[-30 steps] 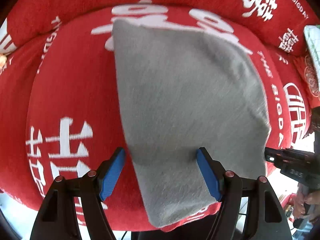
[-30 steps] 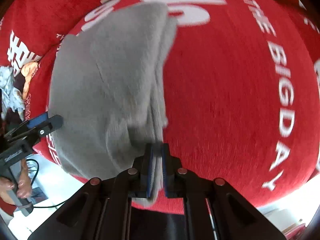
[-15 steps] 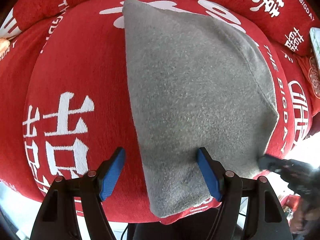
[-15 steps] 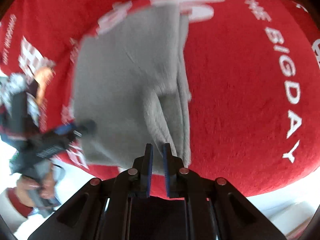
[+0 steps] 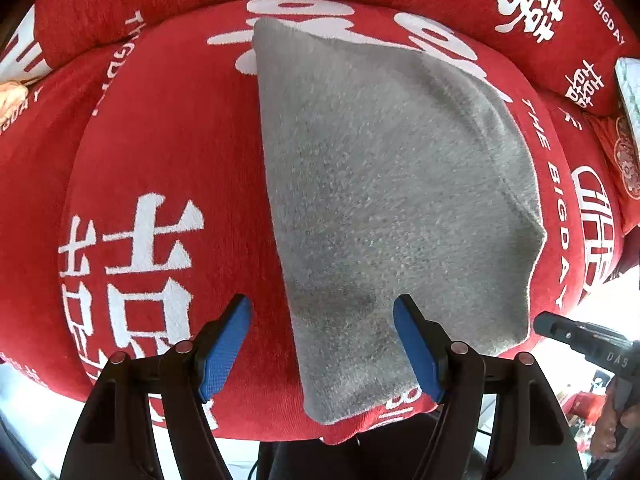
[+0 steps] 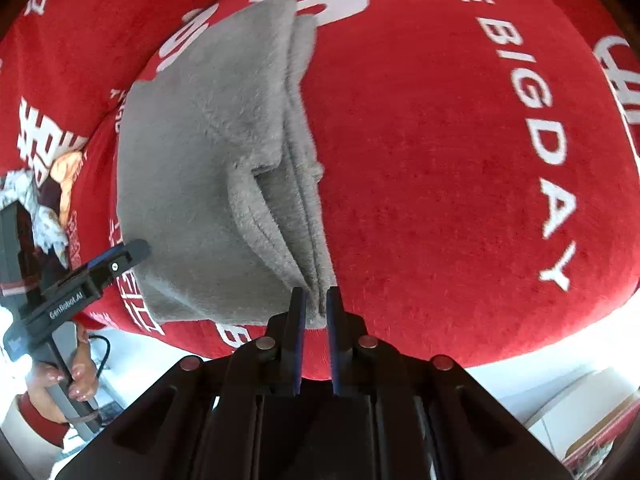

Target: Fold small clothes

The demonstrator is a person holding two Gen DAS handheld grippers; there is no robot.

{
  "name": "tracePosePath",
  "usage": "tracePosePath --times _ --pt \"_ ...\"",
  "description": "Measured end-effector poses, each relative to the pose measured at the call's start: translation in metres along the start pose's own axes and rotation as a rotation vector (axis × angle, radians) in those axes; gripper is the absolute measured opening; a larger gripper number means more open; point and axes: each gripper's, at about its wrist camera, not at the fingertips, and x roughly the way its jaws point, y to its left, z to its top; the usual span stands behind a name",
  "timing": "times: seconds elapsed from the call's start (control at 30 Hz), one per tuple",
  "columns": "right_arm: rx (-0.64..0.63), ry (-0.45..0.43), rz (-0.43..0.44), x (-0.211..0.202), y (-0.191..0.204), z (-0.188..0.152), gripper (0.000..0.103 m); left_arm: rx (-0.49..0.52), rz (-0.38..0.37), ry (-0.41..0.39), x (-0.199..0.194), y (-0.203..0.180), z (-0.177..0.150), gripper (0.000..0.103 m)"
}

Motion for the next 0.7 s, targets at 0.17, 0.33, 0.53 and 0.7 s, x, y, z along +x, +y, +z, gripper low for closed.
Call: tracePosePath --times 0.17,0.33,0.53,0.7 --pt "-0.002 -0.013 -0.006 -0.014 0.01 0.005 0.012 -0.005 0.001 -0.012 -0.024 0.0 0.001 0.074" --pt "-0.029 -0.037 -0.016 -0.028 0.032 0.013 0.045 -0.049 0.006 -0.038 -0.05 -0.002 0.002 0.103" --pt "-0.087 -0.08 -0.027 -0.052 0.064 0.023 0.069 -0.065 0.034 -0.062 -0.081 -0.009 0.005 0.103" --pt "-0.182 -0.124 -0.124 -0.074 0.095 0.028 0.081 -0.077 0.077 -0.094 -0.104 -0.011 0.006 0.103"
